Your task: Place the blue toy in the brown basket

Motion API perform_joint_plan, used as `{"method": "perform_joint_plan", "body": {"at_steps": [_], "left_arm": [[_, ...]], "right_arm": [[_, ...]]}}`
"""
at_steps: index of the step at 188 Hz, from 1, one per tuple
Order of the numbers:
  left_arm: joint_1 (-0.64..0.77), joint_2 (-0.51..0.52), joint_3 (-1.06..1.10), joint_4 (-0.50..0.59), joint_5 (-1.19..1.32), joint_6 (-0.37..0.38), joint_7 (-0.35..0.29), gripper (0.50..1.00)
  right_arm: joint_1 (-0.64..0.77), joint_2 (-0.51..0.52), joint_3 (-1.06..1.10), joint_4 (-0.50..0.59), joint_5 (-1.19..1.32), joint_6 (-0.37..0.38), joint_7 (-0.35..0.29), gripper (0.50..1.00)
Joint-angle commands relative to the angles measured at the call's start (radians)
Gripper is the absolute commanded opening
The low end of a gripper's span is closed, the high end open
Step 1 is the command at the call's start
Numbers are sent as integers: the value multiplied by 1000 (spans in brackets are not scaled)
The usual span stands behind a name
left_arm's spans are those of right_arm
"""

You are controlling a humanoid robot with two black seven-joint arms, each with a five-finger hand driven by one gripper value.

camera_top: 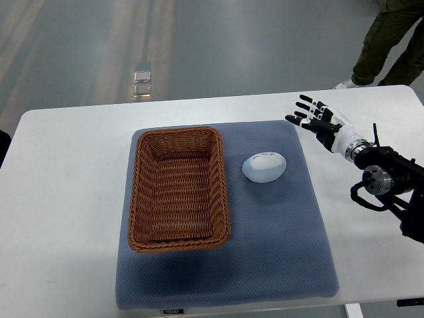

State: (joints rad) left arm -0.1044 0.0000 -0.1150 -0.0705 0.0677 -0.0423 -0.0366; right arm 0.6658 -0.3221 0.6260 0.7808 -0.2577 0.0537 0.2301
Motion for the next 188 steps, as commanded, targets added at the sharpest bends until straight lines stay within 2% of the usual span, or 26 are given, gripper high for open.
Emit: {"method": "perform_joint_plan", "body": {"at_steps": [1,188], "left_arm": [[0,0,0,0,1,-1,0,1000],[2,0,0,1,1,1,0,1000]], "right_arm": [[0,0,0,0,0,0,0,911],[18,-15,-8,9,-15,17,0,911]]}}
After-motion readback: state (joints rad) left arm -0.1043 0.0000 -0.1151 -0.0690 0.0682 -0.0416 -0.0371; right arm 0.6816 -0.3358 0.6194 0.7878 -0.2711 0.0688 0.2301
